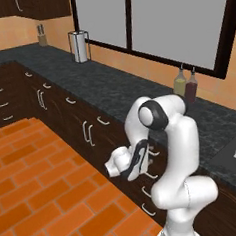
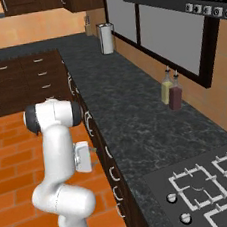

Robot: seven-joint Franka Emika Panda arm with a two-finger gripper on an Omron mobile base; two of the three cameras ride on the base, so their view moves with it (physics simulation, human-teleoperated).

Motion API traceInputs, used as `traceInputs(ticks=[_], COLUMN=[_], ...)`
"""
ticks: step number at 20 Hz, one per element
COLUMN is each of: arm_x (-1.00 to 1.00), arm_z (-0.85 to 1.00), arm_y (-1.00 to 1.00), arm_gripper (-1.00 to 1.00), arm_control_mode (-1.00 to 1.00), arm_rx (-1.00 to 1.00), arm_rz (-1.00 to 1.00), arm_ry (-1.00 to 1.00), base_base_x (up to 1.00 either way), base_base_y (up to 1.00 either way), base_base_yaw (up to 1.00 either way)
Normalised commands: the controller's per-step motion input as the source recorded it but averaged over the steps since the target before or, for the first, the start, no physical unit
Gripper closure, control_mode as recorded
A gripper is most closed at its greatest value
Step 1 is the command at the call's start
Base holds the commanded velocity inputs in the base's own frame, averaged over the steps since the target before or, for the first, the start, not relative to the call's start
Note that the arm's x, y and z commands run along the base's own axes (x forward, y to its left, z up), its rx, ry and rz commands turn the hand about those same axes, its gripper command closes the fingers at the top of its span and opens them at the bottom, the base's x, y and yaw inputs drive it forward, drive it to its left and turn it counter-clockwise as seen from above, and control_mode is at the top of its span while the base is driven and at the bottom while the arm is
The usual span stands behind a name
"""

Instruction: Take a straw from the drawer in front and place it inside the glass cup on the dining counter.

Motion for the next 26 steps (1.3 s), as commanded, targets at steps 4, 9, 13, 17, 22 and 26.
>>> traceInputs(ticks=[4,9,13,17,22,26], arm_x=[0.43,0.36,0.31,0.23,0.2,0.31], arm_z=[-0.07,-0.07,-0.2,-0.38,-0.49,-0.34], arm_y=[-0.39,-0.34,-0.24,-0.13,-0.01,-0.07], arm_gripper=[-1.0,-1.0,-1.0,-1.0,-1.0,-1.0], arm_control_mode=[-1.0,-1.0,-1.0,-1.0,-1.0,-1.0], arm_rx=[0.03,0.05,0.07,0.09,0.09,0.06], arm_rz=[0.0,0.0,0.0,0.02,0.02,0.0], arm_ry=[0.0,0.0,0.0,0.0,0.0,-0.01], base_base_x=[0.0,0.0,0.0,0.0,0.0,0.0], base_base_y=[0.0,0.0,0.0,0.0,0.0,0.0], base_base_yaw=[0.0,0.0,0.0,0.0,0.0,0.0])
